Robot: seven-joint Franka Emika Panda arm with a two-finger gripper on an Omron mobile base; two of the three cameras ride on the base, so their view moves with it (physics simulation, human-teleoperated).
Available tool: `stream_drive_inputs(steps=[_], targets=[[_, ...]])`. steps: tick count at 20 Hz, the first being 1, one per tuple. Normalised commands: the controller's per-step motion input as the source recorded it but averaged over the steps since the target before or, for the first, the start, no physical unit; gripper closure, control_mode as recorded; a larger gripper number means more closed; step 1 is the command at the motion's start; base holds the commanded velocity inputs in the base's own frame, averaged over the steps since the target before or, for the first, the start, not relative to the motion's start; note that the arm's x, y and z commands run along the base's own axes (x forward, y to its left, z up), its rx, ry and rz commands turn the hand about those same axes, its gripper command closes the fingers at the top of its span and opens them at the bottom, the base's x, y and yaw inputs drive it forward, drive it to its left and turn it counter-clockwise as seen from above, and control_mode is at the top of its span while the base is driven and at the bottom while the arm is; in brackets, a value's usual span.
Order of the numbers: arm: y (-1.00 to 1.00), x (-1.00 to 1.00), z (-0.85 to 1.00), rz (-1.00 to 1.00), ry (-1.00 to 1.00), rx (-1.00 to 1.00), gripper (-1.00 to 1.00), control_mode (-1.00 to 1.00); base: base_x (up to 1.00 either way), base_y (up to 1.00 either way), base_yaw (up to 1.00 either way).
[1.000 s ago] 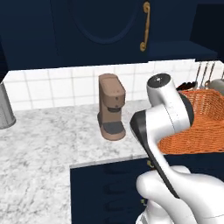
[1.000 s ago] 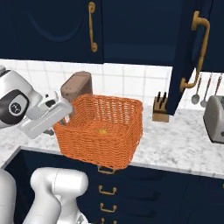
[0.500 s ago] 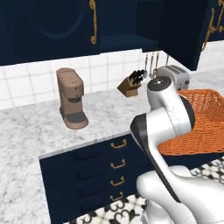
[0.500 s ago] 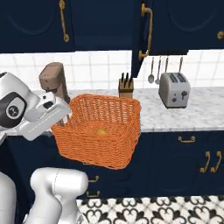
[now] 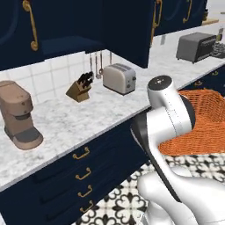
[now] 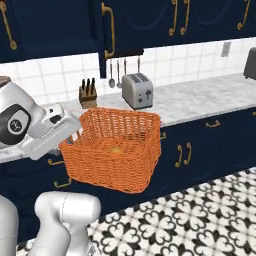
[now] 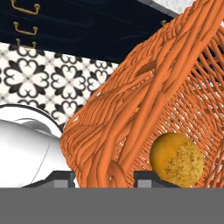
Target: Open the cabinet, pick up the bread from the cabinet and place it in the basket. Then move the basket to the dining counter.
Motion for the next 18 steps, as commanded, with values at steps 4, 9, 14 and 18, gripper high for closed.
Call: stream_drive_inputs(steps=[4,9,14,18], targets=[[0.00,0.00,0.00,0.00,0.00,0.00,1.00,1.00,0.00,-0.29,-0.57],[0.00,0.00,0.00,0.00,0.00,0.00,1.00,1.00,0.00,-0.33,-0.55],[0.00,0.00,0.00,0.00,0.00,0.00,1.00,1.00,0.00,-0.48,-0.43],[0.00,0.00,0.00,0.00,0.00,0.00,1.00,1.00,0.00,-0.60,-0.41]])
